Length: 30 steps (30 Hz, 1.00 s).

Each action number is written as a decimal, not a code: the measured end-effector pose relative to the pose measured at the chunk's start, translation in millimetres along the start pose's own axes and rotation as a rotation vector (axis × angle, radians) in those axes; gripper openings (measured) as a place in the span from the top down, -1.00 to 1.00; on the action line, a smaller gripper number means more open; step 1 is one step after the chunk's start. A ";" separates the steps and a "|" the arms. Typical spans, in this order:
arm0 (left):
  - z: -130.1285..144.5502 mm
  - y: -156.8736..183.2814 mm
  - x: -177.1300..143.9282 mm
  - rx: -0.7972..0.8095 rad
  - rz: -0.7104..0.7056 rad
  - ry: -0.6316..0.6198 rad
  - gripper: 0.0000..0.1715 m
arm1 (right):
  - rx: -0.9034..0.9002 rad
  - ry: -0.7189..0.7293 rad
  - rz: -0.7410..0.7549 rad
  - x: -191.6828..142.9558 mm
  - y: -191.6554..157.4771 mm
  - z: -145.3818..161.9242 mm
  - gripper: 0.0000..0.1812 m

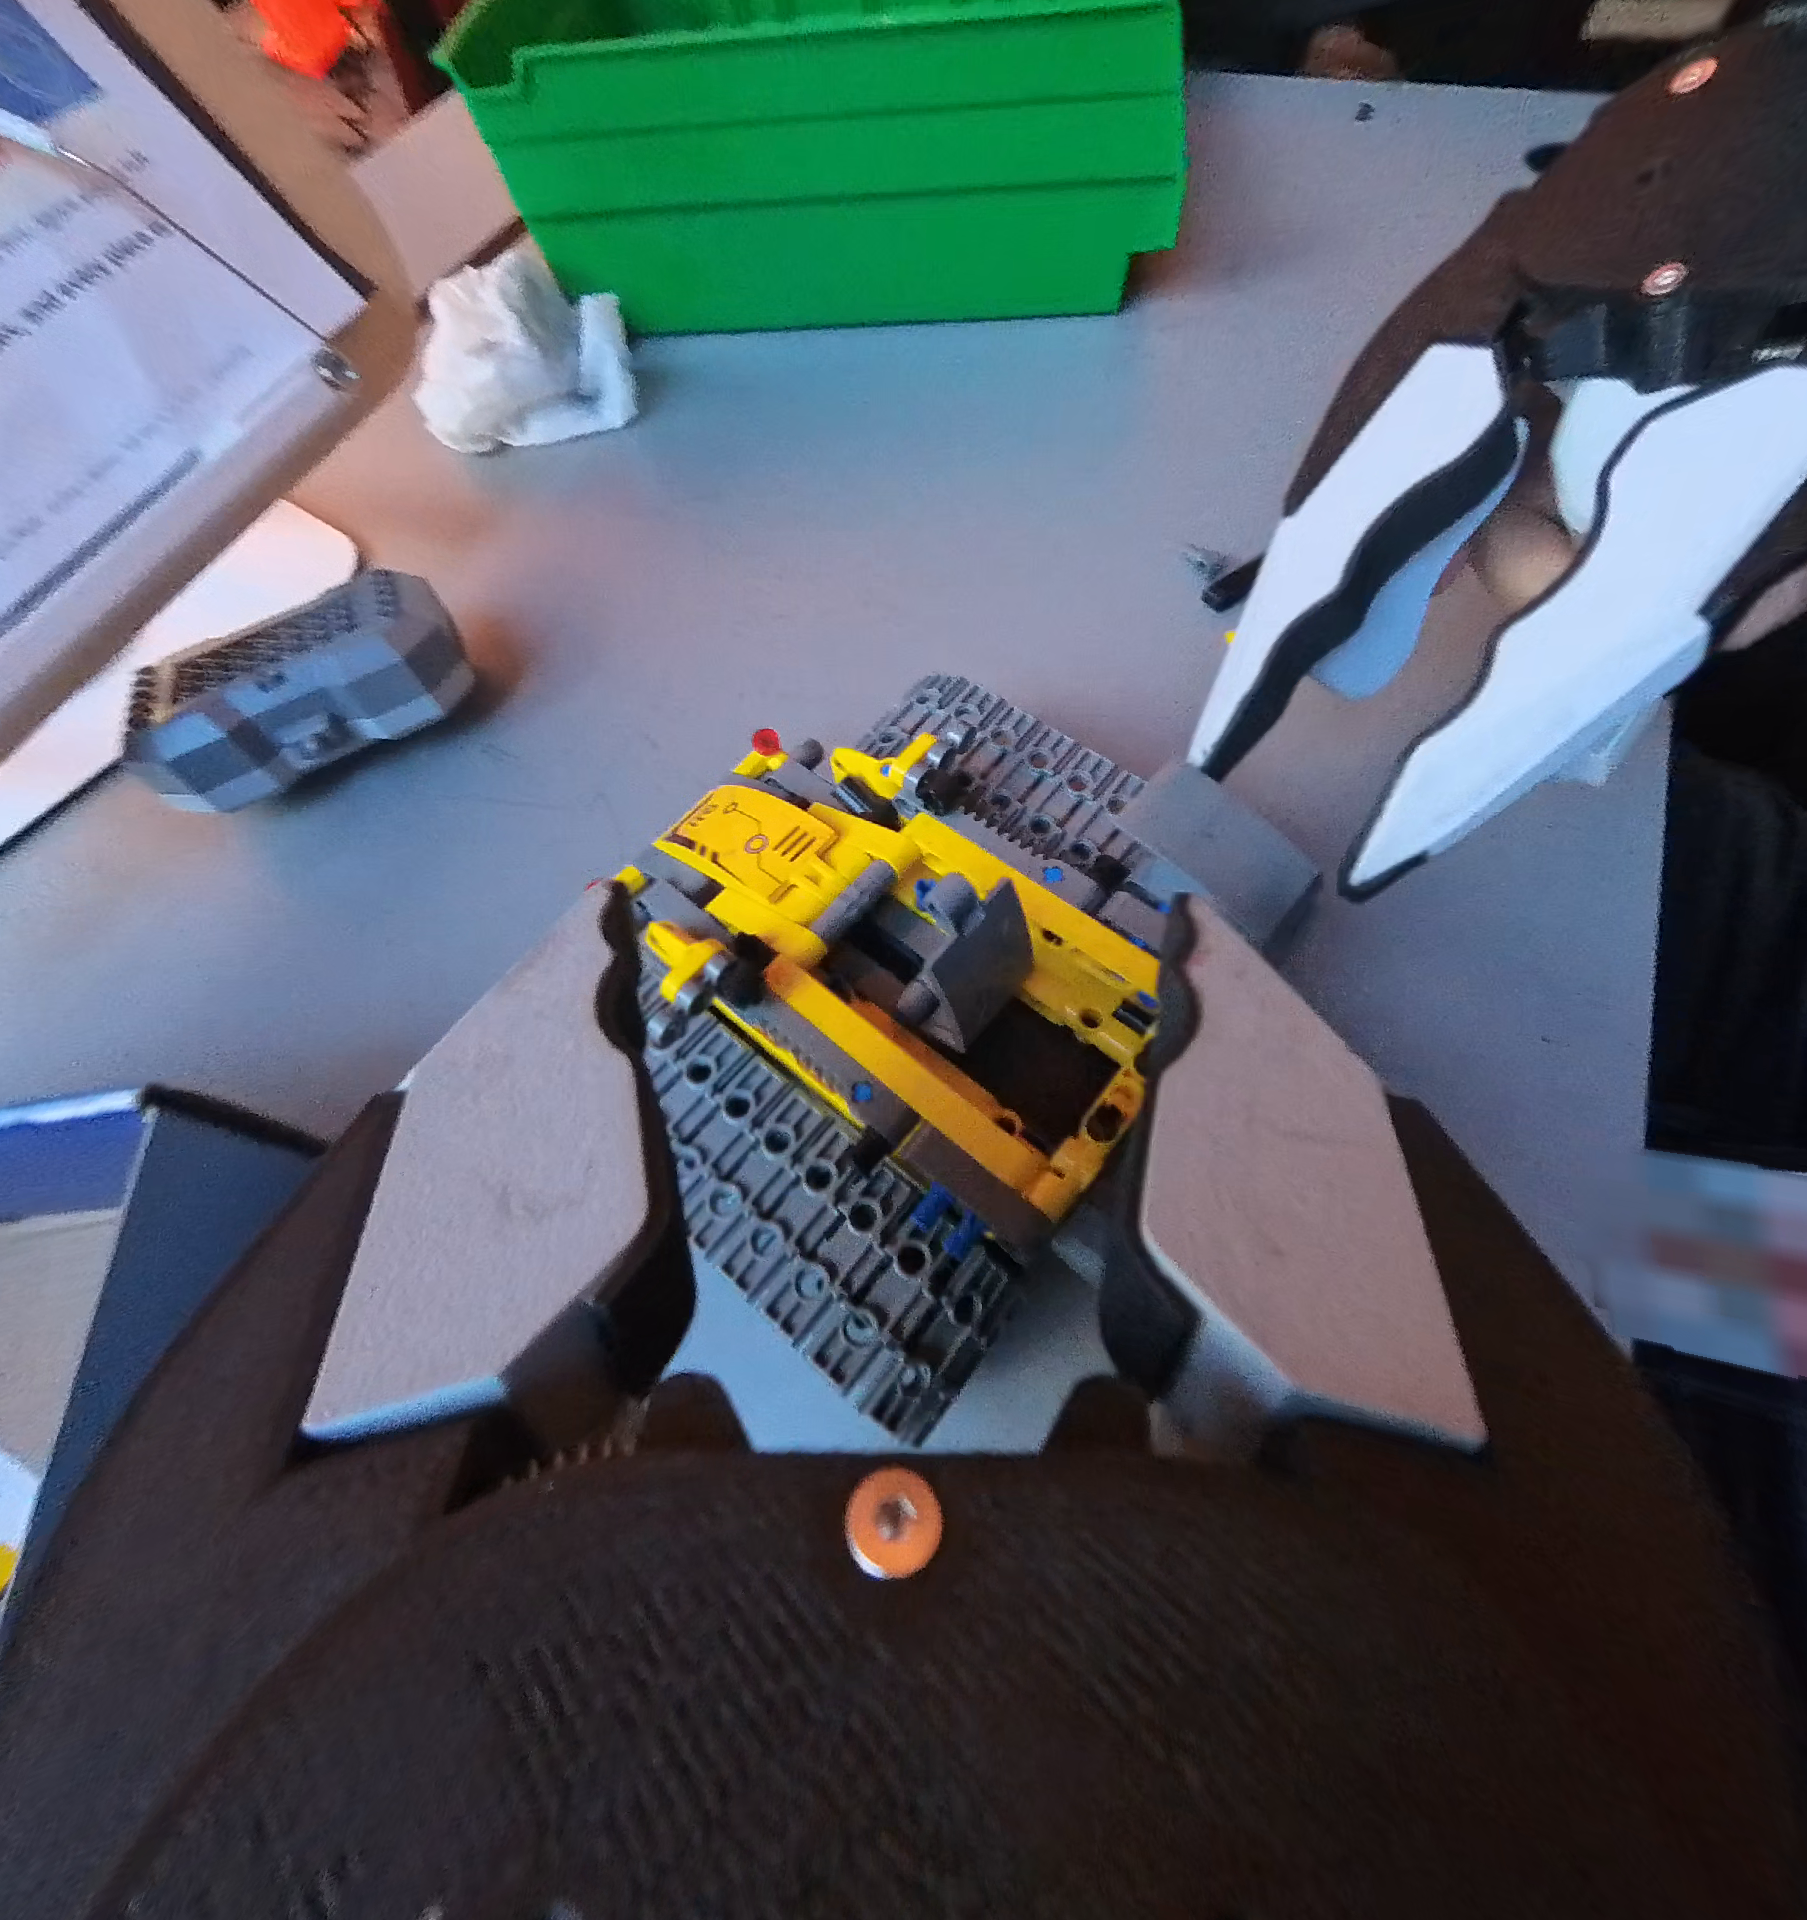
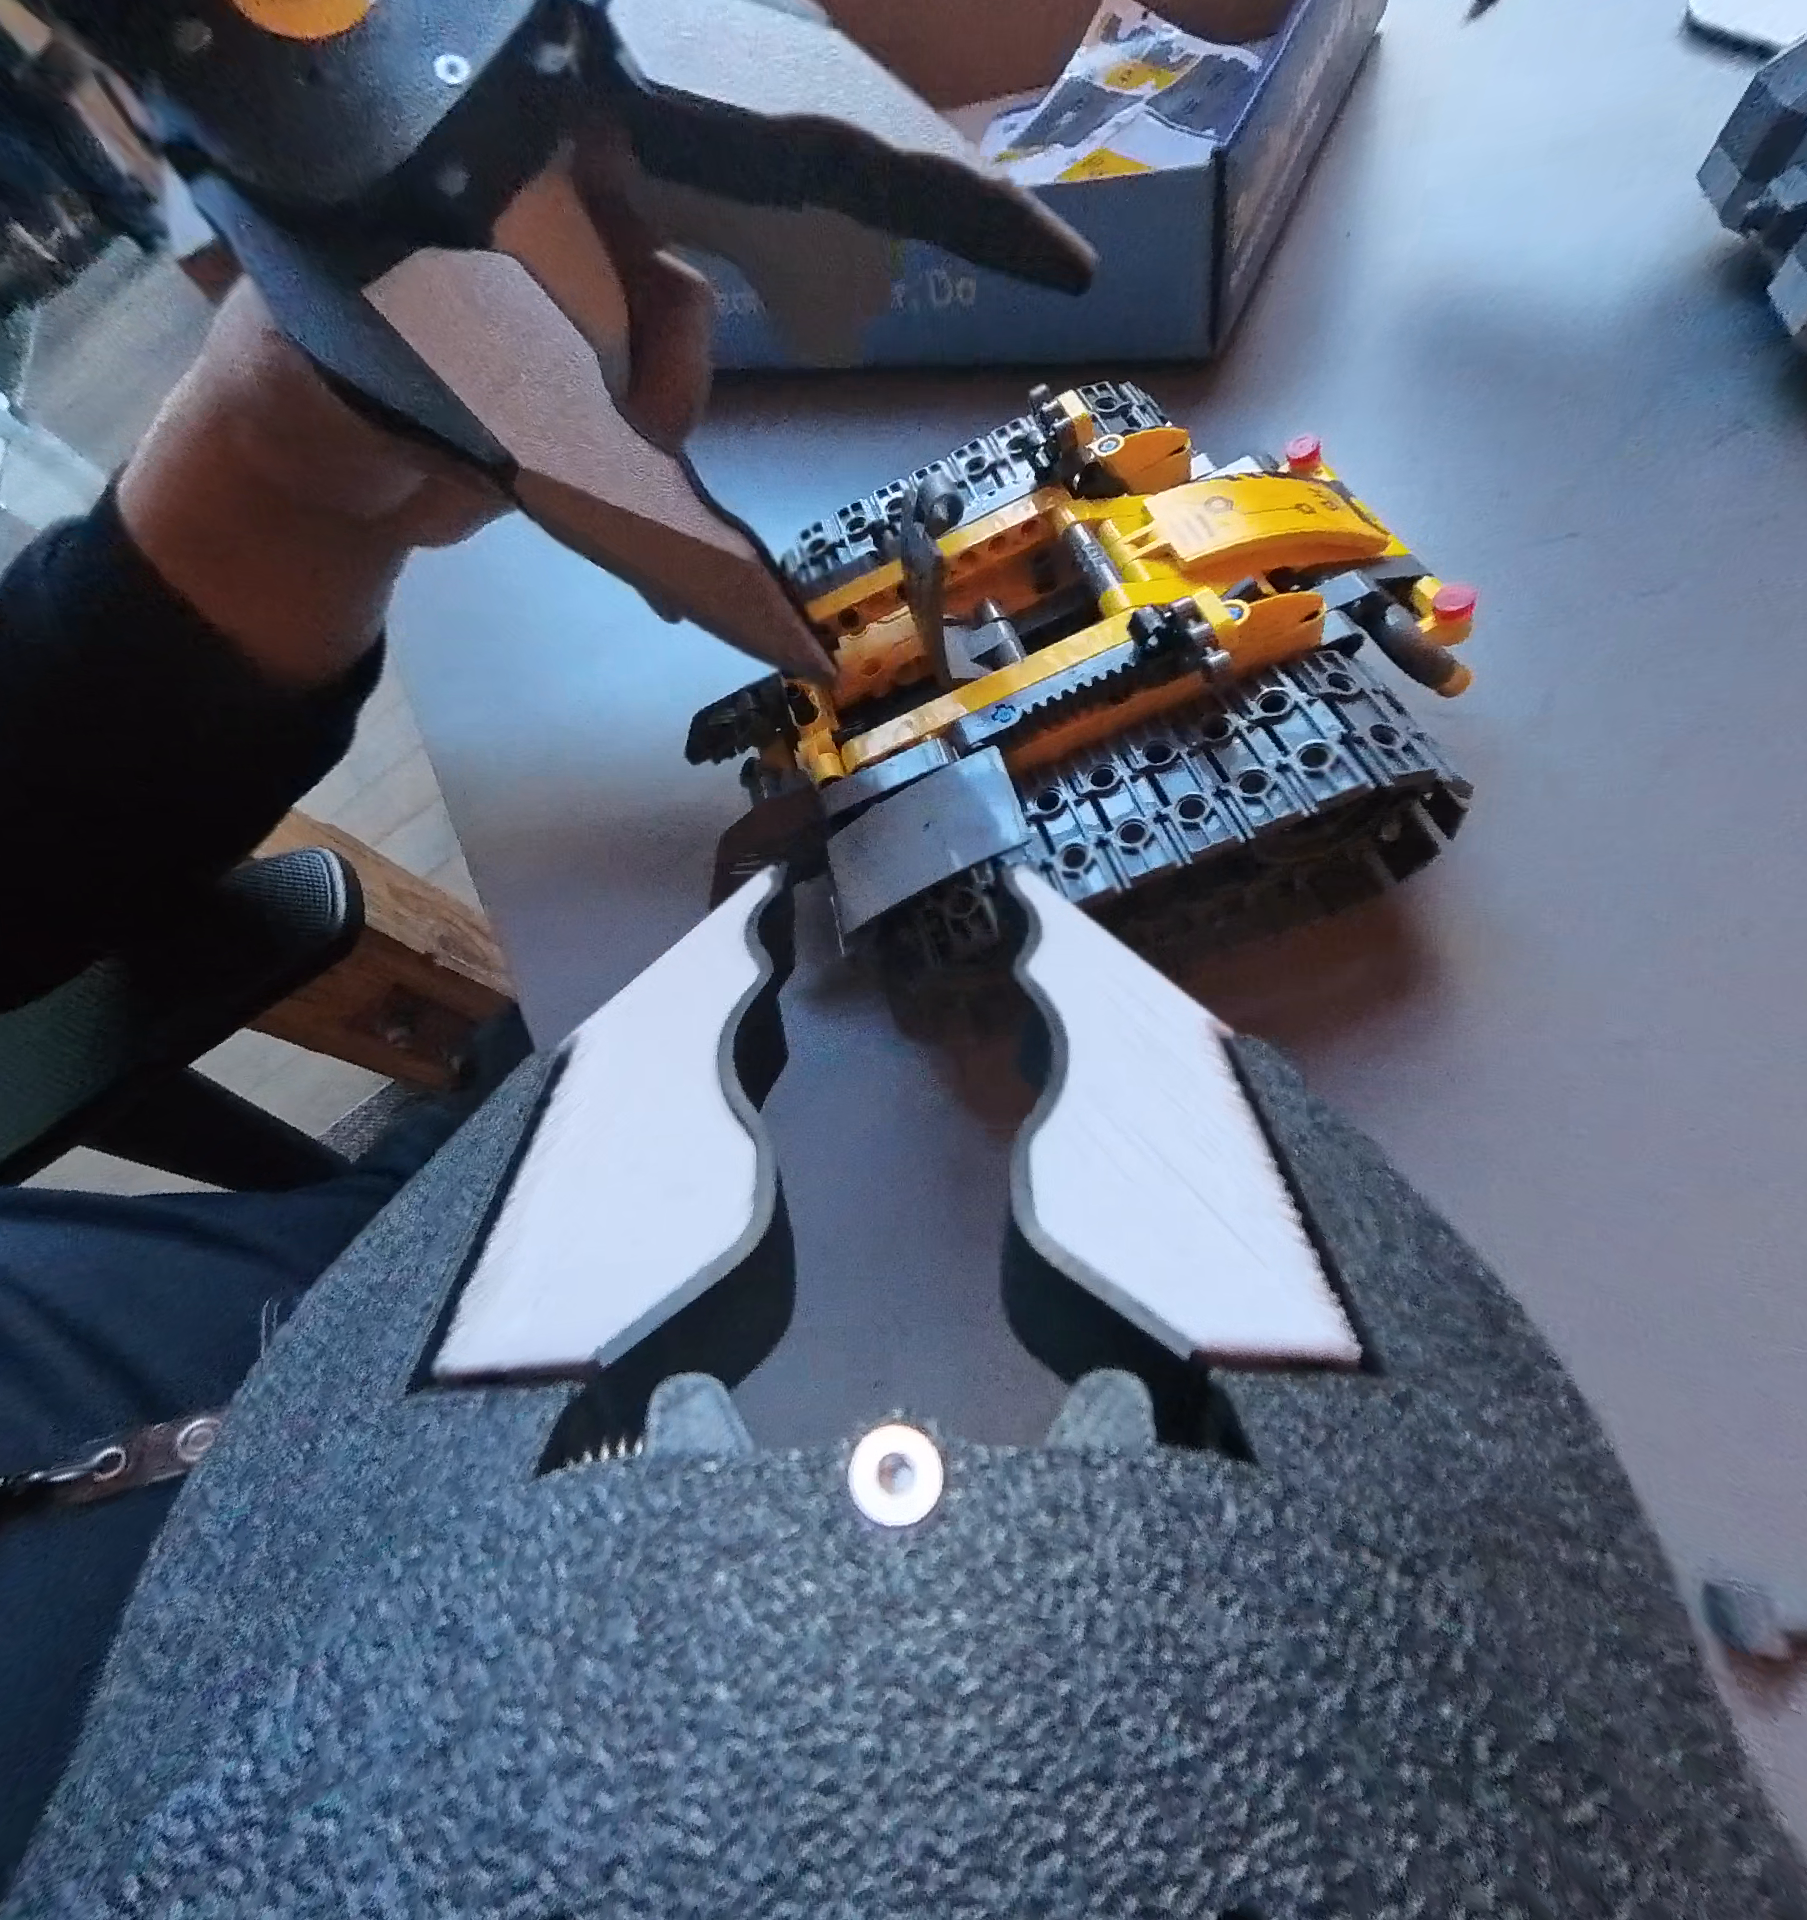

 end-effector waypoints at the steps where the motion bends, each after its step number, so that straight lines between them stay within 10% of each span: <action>1: 1.6 1.1 2.3 0.006 0.024 -0.013 -0.20 | 0.011 0.001 -0.003 2.0 0.6 1.4 0.60; 11: 28.4 28.8 27.6 0.161 0.080 -0.077 -0.47 | 0.215 0.086 -0.135 18.6 2.0 0.1 0.82; 25: 33.3 31.6 17.2 0.175 0.010 -0.009 -0.26 | 0.316 0.165 -0.339 21.1 -0.1 -4.1 0.99; 30: 34.2 33.1 15.3 0.201 0.025 -0.013 -0.22 | 0.048 -0.005 -0.225 19.9 -5.4 -5.3 0.96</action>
Point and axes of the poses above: each gripper's, where its closed fingertips meet, x out along the fingers, z out of its underside, y = z × x across the jaws, the point moved 2 cm from there along -x, back along the fingers, and after that the axes turned 11 degrees about -z, right-handed, at the moved point
